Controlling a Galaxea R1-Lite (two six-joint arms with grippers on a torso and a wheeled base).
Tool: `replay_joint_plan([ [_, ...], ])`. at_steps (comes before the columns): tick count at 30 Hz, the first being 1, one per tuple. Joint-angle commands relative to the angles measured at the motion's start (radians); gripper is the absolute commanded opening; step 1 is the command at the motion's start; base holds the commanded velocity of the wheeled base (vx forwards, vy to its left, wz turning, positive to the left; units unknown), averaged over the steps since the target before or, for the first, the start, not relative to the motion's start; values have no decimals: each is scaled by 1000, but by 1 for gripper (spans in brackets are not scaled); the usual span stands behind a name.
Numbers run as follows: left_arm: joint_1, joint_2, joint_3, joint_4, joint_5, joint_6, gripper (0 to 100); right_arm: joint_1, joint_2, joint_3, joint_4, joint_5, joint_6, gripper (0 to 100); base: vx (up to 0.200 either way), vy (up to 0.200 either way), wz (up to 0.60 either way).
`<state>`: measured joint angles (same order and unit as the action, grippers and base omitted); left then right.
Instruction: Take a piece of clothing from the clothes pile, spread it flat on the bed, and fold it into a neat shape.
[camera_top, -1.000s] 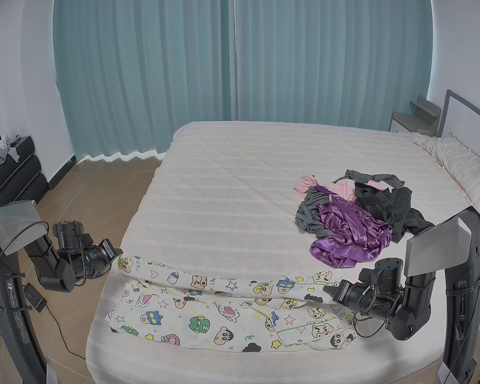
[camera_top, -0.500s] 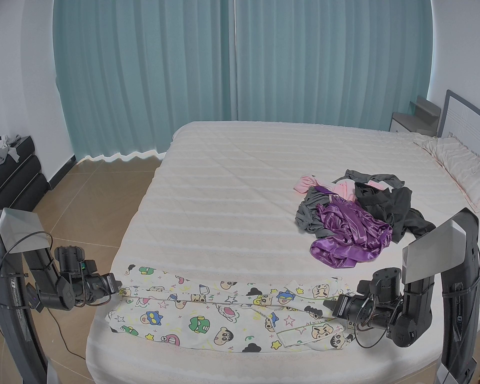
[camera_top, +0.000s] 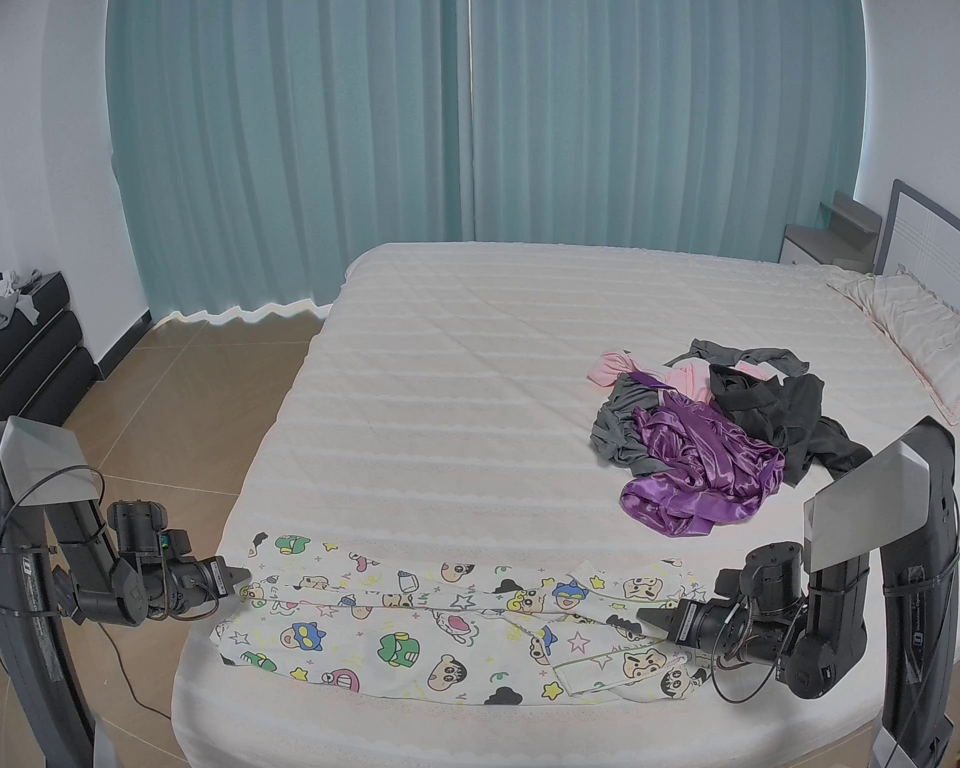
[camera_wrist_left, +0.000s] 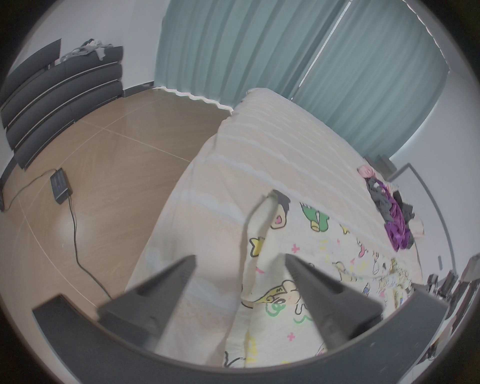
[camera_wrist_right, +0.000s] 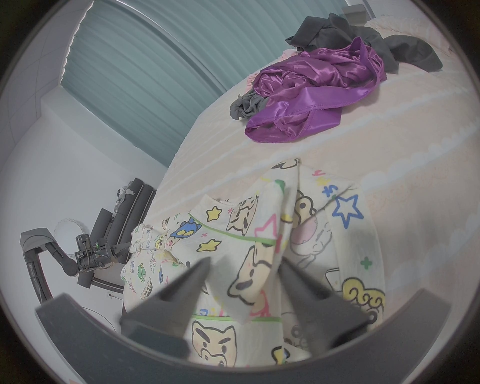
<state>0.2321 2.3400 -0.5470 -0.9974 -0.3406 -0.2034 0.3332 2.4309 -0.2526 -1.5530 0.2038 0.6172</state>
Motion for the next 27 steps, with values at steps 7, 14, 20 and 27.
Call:
replay_joint_plan([
  [7,75,-140,-2,37,-74,-198,100,-40,-87,16,-13,2,12,100,0,0,0],
  [14,76,-225,6,145,-95,-329,100,-23,-81,15,-13,-1,16,100,0,0,0],
  [20,73,-235,55,143,-97,-387,100,-6,-84,18,-12,5,91,100,0,0,0],
  [27,69,-309,173,137,-126,-547,100,-8,-182,85,1,-6,99,100,0,0,0],
])
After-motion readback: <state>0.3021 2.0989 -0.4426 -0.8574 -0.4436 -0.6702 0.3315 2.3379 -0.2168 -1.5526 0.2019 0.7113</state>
